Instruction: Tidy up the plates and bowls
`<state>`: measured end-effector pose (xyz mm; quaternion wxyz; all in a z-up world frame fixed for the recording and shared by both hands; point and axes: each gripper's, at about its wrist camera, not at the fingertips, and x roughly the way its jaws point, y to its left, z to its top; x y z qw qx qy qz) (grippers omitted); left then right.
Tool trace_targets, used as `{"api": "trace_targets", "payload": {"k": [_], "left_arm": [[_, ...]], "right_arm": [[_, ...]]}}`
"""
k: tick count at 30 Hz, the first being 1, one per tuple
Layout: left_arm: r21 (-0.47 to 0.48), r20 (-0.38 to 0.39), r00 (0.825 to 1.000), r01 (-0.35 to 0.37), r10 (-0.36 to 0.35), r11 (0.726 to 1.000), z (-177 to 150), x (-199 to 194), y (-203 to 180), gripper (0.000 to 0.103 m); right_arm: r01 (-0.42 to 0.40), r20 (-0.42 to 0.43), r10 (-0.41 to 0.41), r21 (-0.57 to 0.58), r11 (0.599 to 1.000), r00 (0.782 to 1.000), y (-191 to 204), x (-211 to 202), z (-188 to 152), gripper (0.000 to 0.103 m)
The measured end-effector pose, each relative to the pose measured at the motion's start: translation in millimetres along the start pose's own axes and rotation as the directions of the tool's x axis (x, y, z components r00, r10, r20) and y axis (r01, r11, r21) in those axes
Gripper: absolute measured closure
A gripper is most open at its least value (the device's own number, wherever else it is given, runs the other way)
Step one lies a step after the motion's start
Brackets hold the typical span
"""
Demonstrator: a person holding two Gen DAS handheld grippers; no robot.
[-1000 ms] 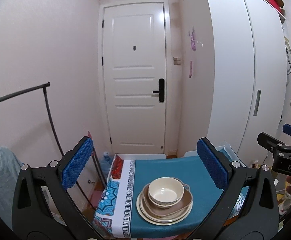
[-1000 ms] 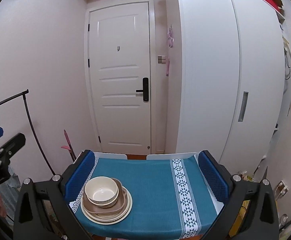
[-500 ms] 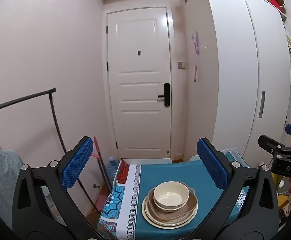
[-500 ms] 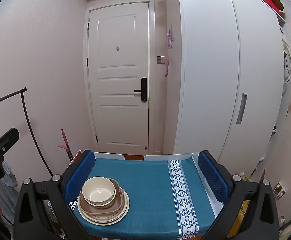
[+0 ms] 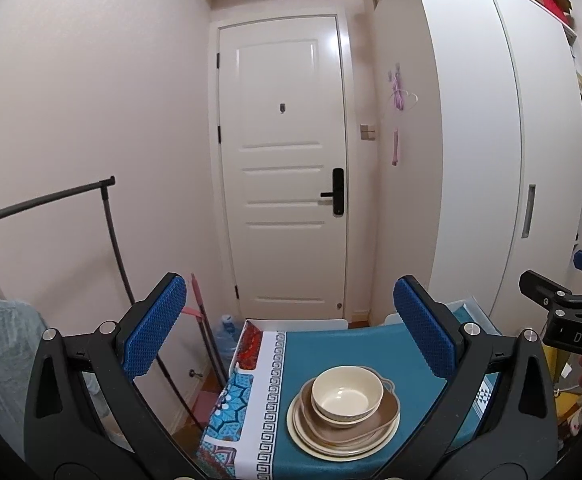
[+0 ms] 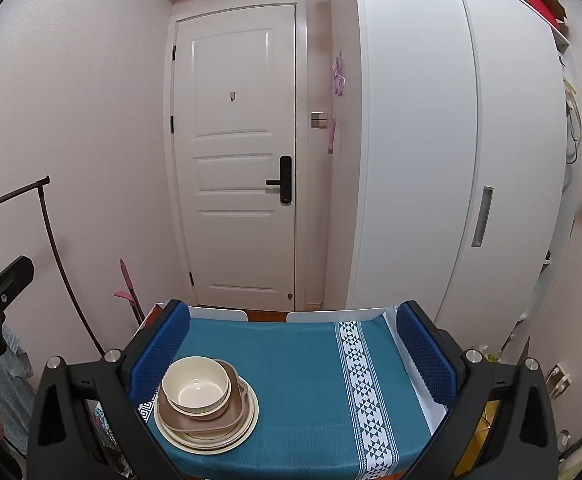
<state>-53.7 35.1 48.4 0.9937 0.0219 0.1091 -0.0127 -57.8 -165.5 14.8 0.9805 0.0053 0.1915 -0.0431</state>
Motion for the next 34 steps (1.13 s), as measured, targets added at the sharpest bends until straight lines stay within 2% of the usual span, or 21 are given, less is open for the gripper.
{"api": "trace_targets", "payload": {"k": [23, 34], "left_arm": [[0.028, 0.017, 0.999, -0.045, 0.045, 0.999, 1, 12, 0, 0.000], [0.019, -0.003, 0.998, -0.062, 0.062, 0.998, 1, 39, 3, 0.000]], "right_arm": [[0.011, -0.006, -0.011, -0.005, 1.000, 1.000, 2, 6, 1, 0.000], [-0.001, -0.034, 0.001, -0.001, 1.000, 0.999, -1, 28, 4, 0.000]]}}
